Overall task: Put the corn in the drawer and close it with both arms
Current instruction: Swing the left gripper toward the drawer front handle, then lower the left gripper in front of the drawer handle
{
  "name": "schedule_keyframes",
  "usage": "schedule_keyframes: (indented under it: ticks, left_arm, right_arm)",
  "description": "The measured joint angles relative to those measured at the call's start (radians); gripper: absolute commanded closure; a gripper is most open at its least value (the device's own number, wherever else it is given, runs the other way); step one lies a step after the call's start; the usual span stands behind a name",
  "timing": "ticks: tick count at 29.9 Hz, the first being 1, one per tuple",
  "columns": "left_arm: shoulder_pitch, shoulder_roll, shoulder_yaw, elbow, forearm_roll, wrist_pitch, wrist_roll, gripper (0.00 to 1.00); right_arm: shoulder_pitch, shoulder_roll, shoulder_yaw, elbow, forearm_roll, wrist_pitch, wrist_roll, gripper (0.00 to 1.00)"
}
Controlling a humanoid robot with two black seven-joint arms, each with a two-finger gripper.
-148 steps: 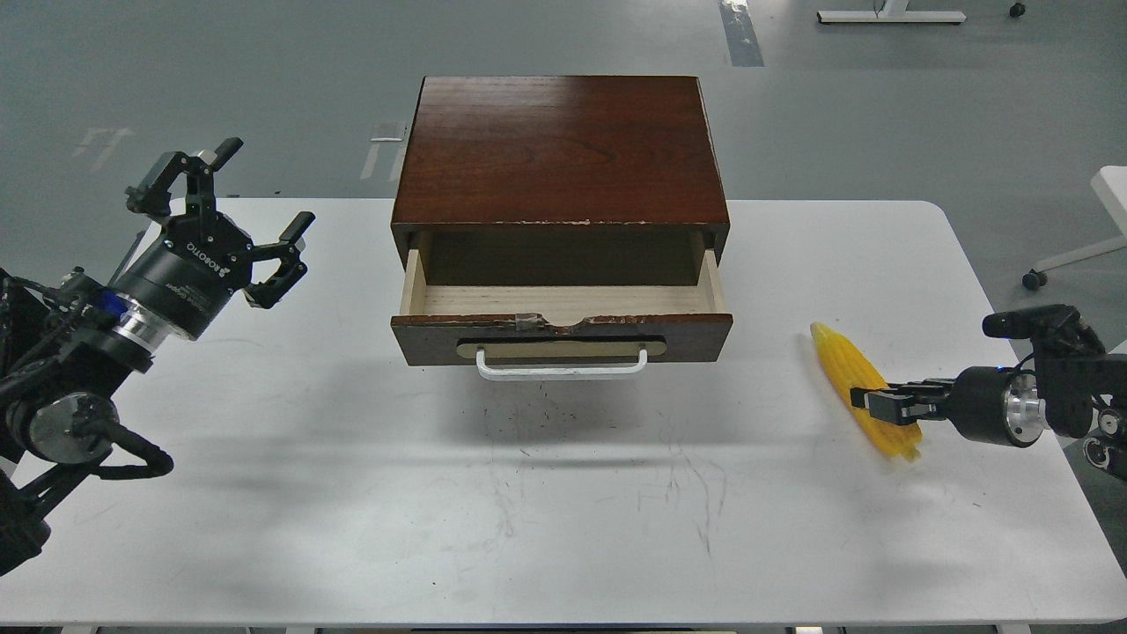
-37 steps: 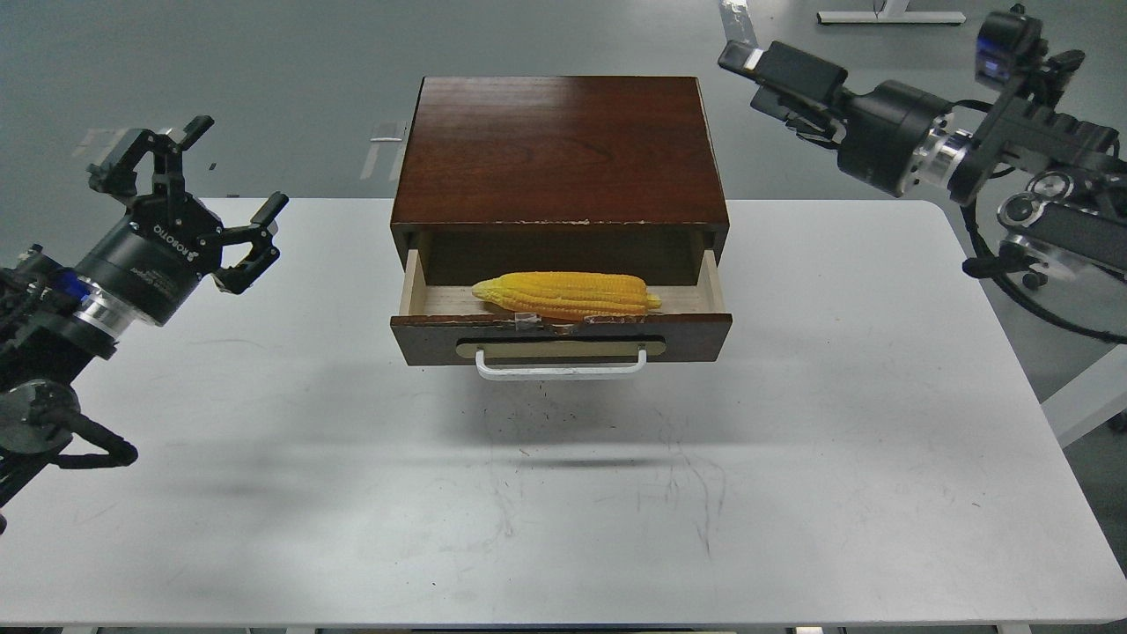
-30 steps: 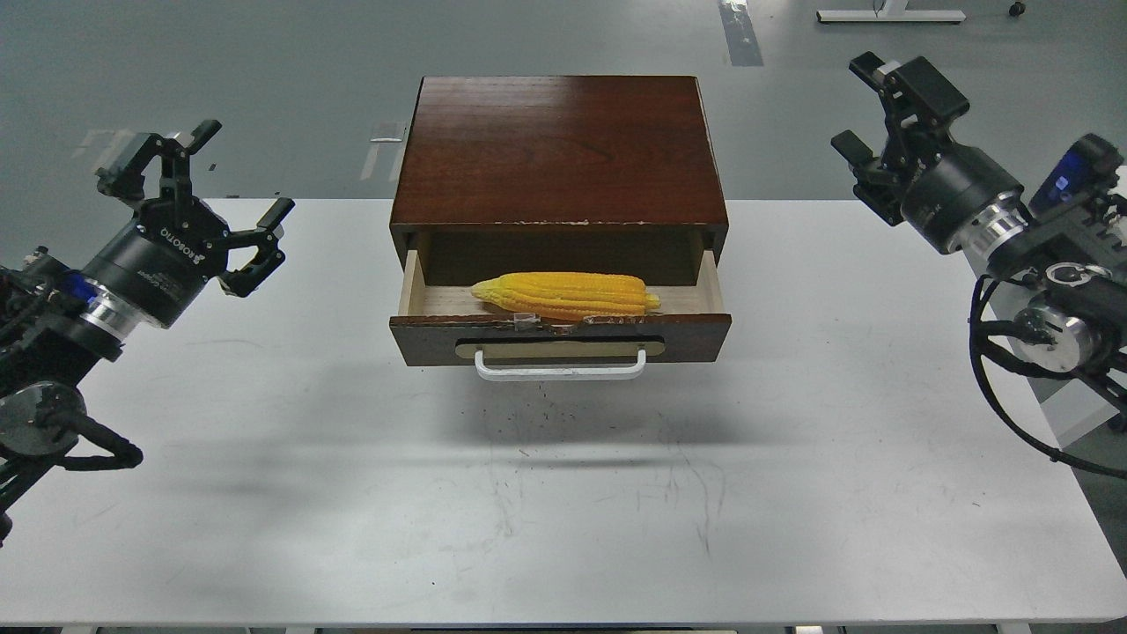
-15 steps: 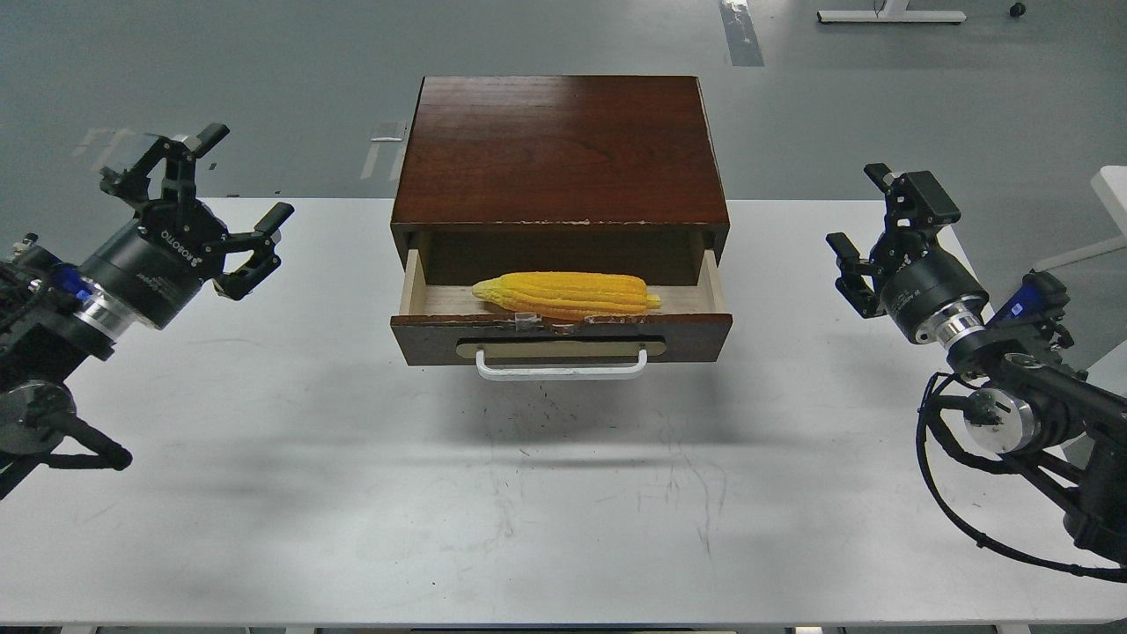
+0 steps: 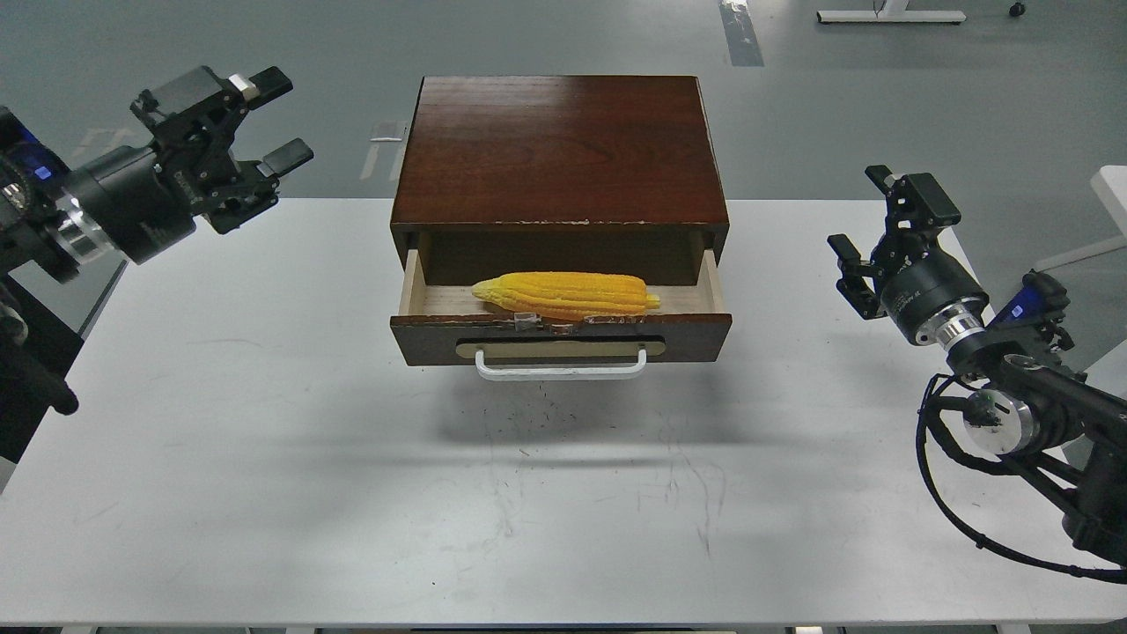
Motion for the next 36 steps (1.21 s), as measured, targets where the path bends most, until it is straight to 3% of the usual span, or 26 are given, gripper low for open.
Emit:
schedule_keyframes:
  ticks: [5, 13, 21, 36]
  left_arm:
    - [-0.004, 0.052, -0.017, -0.155, 0.067, 0.000, 0.000, 1.00]
    - [-0.005, 0.053, -0.003, -0.346, 0.548, 0.061, 0.000, 1.00]
    - [0.009, 0.022, 0.063, -0.384, 0.797, 0.073, 0.000, 1.00]
    - [0.021, -0.135, 0.274, -0.364, 0.919, 0.073, 0.000, 1.00]
  right_arm:
    - [-0.001, 0.000, 0.000, -0.001, 0.000, 0.000, 0.000, 0.01]
    - [-0.007, 0.000, -0.005, -0.006, 0.000, 0.001, 0.000, 0.01]
    - [-0.017, 0.000, -0.008, -0.007, 0.000, 0.002, 0.000, 0.01]
    - [-0.027, 0.000, -0.008, -0.009, 0.000, 0.001, 0.000, 0.01]
